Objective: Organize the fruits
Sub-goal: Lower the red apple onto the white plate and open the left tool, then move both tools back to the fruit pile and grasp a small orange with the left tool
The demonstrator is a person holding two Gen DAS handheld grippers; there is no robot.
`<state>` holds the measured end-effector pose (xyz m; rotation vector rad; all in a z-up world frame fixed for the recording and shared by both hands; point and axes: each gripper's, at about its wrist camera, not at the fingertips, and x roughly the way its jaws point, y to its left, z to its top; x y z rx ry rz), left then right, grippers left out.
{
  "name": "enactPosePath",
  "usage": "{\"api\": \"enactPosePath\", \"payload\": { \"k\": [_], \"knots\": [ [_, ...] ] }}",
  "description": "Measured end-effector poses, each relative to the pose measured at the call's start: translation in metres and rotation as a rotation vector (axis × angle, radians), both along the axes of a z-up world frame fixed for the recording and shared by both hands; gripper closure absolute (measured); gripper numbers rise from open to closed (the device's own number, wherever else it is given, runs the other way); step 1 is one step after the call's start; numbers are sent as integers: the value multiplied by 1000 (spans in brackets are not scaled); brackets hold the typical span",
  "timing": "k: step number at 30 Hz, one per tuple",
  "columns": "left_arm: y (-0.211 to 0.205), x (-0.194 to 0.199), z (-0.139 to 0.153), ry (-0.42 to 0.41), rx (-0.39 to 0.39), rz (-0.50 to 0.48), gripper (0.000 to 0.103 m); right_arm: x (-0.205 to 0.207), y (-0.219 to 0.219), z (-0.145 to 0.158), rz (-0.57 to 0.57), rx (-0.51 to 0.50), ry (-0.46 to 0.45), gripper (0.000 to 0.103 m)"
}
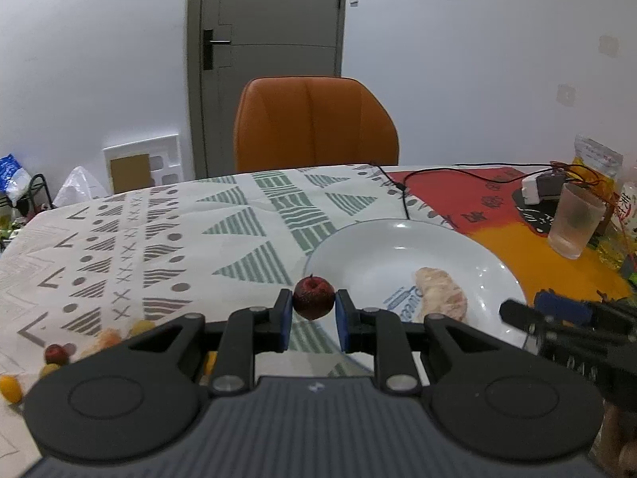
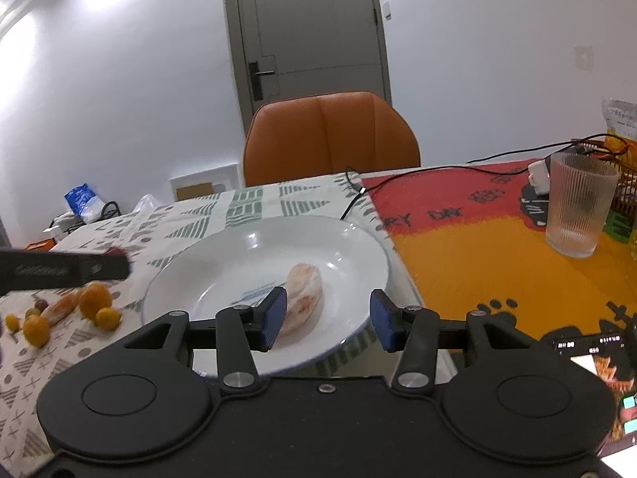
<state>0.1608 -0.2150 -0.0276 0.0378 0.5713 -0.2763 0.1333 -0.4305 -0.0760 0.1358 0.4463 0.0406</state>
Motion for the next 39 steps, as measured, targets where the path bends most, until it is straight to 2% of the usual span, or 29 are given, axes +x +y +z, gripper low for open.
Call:
{"api": "enactPosePath", "payload": {
  "k": [14,18,20,25,30,34,39],
  "knots": [
    [-18,11,-2,26,-20,-71,81,-13,6,2,-17,16,6,56],
    [-15,8,0,21,-14,-67,77,-14,8,2,-16,20,8,53],
    [-11,6,1,25,-11,-54,73,-14,9,2,-17,22,10,52],
    [10,2,3,32,-5,1,45,-15,14,2,-2,26,10,50],
    [34,-2,6,29,15,50,30,-17,25,3,11,23,8,42],
    [57,-8,9,24,7,105,22,-20,32,5,16,37,4,34],
    [82,-16,12,26,4,147,21,-22,45,9,41,36,-4,26]
  ]
}}
